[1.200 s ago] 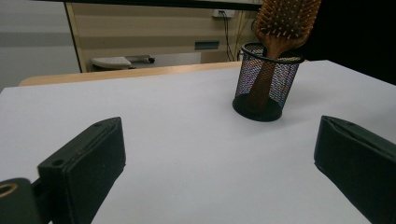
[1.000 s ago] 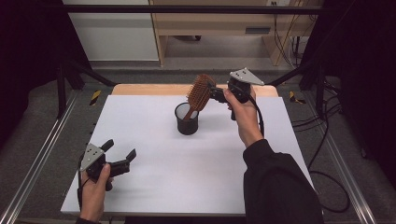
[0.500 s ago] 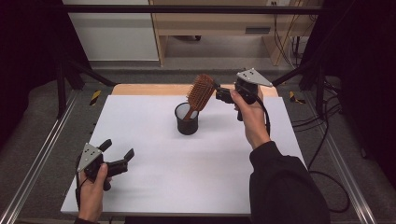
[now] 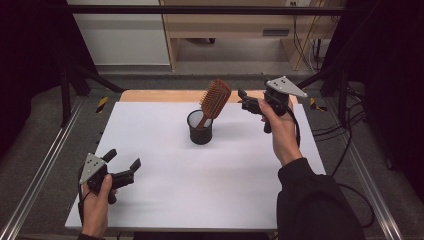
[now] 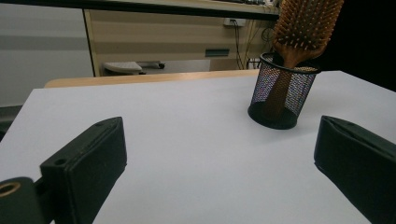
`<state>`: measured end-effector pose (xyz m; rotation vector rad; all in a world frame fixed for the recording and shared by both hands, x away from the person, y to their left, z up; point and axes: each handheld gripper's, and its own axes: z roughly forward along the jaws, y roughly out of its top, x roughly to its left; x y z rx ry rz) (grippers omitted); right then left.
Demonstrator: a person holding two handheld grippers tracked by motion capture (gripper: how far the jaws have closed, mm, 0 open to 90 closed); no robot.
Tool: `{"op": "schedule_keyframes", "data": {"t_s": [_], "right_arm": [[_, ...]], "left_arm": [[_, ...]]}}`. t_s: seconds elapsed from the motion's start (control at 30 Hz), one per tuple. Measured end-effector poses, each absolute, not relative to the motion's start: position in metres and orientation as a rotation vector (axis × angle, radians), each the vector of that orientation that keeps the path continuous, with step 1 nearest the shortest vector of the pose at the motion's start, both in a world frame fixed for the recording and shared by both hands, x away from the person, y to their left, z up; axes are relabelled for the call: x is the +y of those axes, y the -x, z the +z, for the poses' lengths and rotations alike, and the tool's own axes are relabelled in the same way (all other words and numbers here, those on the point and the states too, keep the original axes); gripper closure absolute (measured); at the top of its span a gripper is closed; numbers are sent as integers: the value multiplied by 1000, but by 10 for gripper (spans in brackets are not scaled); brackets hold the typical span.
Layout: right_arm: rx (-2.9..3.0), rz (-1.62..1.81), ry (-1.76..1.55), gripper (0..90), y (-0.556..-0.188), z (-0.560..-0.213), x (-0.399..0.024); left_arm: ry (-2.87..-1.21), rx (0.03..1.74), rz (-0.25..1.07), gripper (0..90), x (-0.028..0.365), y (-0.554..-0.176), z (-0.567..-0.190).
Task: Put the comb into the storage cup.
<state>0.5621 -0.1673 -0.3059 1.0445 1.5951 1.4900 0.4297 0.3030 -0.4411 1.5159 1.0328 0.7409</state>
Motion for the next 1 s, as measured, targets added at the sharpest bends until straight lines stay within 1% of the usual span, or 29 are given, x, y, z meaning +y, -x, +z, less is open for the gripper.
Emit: {"op": "schedule_keyframes", "data": {"t_s": [0.4,0.83,1.0], "right_arm": [[1596,1488,-1031,39,-545,-314,-188],[1597,1431,-1034,40,-524,-319,-215],[1607,1421,-1007,41,-514,-319,-226]], "left_arm": [[-1521,1046,741,27,302,-429,-443],[-1533,1037,753,26,304,-425,-443],[-1548,1012,797,24,309,-420,-441]]}}
